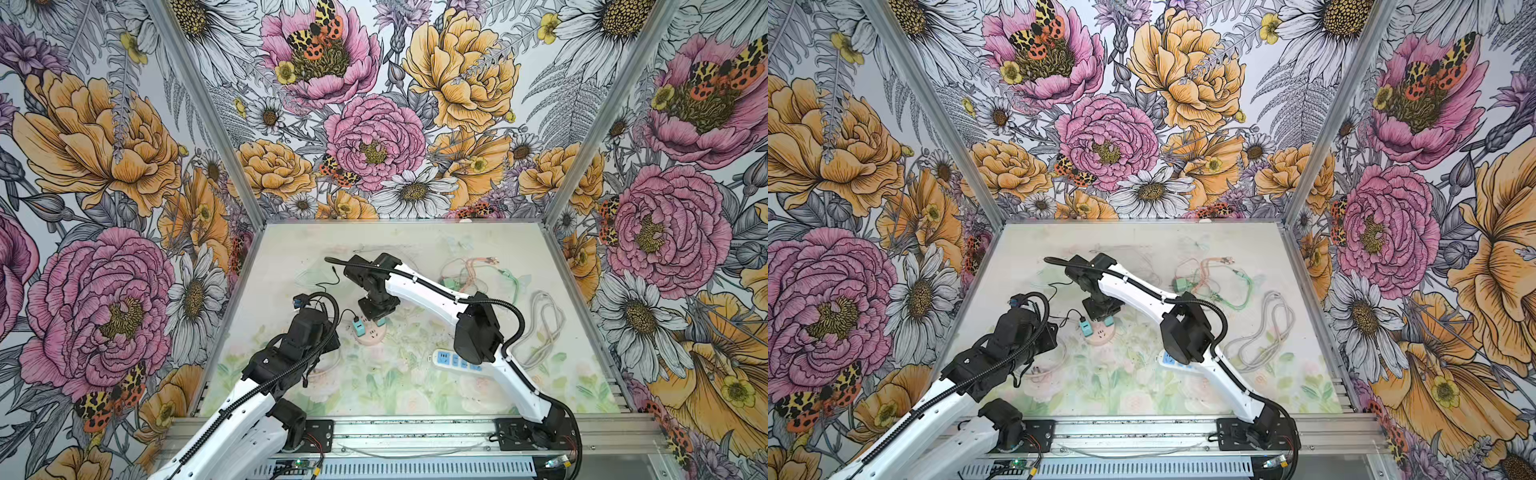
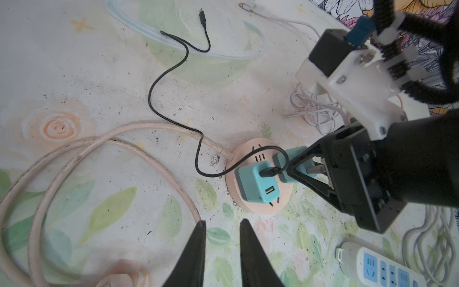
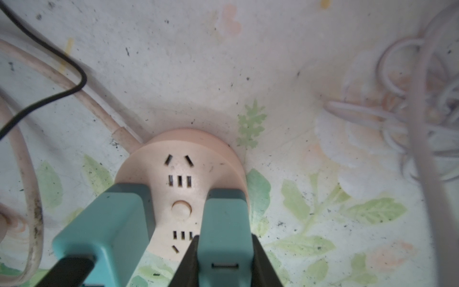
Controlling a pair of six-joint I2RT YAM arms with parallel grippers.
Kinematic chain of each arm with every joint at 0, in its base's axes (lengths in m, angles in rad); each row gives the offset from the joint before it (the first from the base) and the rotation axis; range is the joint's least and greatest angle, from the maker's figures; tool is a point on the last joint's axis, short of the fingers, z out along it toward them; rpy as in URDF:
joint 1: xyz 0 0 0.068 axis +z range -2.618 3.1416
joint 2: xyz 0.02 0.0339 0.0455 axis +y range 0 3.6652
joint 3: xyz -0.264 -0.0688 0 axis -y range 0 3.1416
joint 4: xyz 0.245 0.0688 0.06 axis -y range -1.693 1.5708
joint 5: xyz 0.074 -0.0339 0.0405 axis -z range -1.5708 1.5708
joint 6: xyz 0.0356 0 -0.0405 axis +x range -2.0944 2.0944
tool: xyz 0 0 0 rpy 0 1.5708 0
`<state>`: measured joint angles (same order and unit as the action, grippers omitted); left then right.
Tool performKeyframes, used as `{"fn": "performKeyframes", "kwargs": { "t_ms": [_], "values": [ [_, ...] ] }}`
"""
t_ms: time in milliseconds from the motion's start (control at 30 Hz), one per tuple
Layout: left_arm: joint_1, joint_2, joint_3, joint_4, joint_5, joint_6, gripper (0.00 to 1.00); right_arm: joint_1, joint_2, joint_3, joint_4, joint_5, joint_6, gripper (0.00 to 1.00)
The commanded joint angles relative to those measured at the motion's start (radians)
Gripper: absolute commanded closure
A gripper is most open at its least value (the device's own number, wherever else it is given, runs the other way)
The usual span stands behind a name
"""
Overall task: Insert plugs into power strip
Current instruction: Insert the plug into the socket.
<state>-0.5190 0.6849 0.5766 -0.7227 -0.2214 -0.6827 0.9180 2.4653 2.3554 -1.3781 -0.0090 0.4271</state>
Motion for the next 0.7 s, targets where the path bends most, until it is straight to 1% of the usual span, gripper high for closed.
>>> {"fn": "performKeyframes", "kwargs": {
  "t_ms": [0,100,267,400,433,500,667],
  "values": [
    [-0.016,0.018,0.042,-0.004,-0.029,-0.015,0.74,0.006,0.145,-0.108,0.036,-0.051,-0.030,1.00],
    [-0.028,0.037,0.062,-0.013,-0.041,-0.017,0.73,0.001,0.125,-0.113,0.051,-0.074,-0.037,1.00],
    [-0.034,0.052,0.090,-0.028,-0.053,-0.015,0.73,-0.001,0.105,-0.118,0.053,-0.046,-0.042,1.00],
    [-0.039,0.053,0.098,-0.032,-0.059,-0.019,0.73,0.002,0.085,-0.116,0.058,-0.054,-0.044,1.00],
    [-0.039,0.053,0.098,-0.032,-0.061,-0.021,0.73,0.002,0.081,-0.117,0.059,-0.054,-0.044,0.96],
    [-0.043,0.057,0.099,-0.031,-0.059,-0.021,0.73,0.001,0.070,-0.117,0.062,-0.057,-0.043,0.93],
    [-0.053,0.061,0.094,-0.032,-0.064,-0.023,0.73,0.002,0.045,-0.115,0.071,-0.058,-0.044,0.89]
  ]
}}
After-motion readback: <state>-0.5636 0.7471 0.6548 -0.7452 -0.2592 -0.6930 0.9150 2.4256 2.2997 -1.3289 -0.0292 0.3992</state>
